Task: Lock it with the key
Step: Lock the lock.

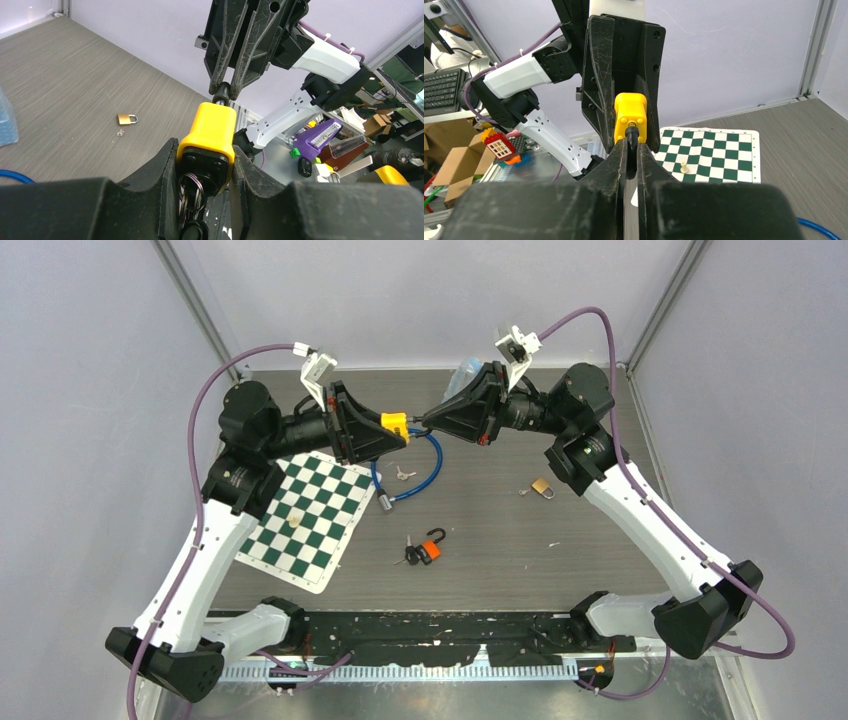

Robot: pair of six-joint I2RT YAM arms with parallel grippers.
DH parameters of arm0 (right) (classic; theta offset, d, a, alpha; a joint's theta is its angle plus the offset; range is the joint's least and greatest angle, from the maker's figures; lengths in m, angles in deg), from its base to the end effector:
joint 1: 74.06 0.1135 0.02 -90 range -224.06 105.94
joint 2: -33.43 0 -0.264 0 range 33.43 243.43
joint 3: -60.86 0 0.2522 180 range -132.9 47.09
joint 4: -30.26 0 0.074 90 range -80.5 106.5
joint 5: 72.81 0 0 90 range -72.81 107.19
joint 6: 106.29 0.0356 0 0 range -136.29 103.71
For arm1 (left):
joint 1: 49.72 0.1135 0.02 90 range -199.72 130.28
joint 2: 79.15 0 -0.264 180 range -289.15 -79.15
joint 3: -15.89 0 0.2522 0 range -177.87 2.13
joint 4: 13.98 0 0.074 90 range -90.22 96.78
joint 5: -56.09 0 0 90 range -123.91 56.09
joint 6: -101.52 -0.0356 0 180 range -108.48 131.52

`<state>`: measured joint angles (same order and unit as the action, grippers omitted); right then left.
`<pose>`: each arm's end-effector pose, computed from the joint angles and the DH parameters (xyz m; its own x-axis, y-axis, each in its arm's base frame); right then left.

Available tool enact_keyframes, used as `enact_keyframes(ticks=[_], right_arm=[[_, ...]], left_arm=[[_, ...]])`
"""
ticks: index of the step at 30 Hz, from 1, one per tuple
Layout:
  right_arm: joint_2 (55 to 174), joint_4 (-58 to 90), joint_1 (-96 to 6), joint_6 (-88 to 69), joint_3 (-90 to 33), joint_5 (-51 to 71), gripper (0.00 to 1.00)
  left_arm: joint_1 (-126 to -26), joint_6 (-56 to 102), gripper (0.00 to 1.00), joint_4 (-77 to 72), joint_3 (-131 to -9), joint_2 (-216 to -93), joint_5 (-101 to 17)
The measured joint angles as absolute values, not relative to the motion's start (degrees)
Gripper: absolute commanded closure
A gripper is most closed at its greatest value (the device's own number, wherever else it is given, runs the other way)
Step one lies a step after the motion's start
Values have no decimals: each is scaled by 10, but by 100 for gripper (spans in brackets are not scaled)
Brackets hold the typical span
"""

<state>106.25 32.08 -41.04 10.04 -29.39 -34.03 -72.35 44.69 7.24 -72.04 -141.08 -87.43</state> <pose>0.2142 0.1723 0.4730 -0.1773 0.2161 -0.9601 -0.9816 0.0316 0.1884 0.1895 -0.1100 0.4649 -0.4654 -0.1584 -0.8708 0.8526 0.1837 -0.4891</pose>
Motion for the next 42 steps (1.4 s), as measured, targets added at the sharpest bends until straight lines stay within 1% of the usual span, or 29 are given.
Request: enact_keyframes(ticks=[7,24,32,37,42], right_arm=[[1067,353,-403,131,-274,-318,95],[1067,372,-356,79,-255,-216,95],[1068,456,-336,74,-225,-174,95],[1071,536,-334,76,-184,-137,95],[1077,572,-334,76,-167,-101,95]], left_arm=[[-724,448,100,64,-713,-1413,-864],[-724,466,100,54,-712,-1417,-847],[-719,478,100,15,-703,-1413,-844],[-717,498,100,-26,-692,-1429,-843],[-713,511,100,-47,-692,-1448,-842]])
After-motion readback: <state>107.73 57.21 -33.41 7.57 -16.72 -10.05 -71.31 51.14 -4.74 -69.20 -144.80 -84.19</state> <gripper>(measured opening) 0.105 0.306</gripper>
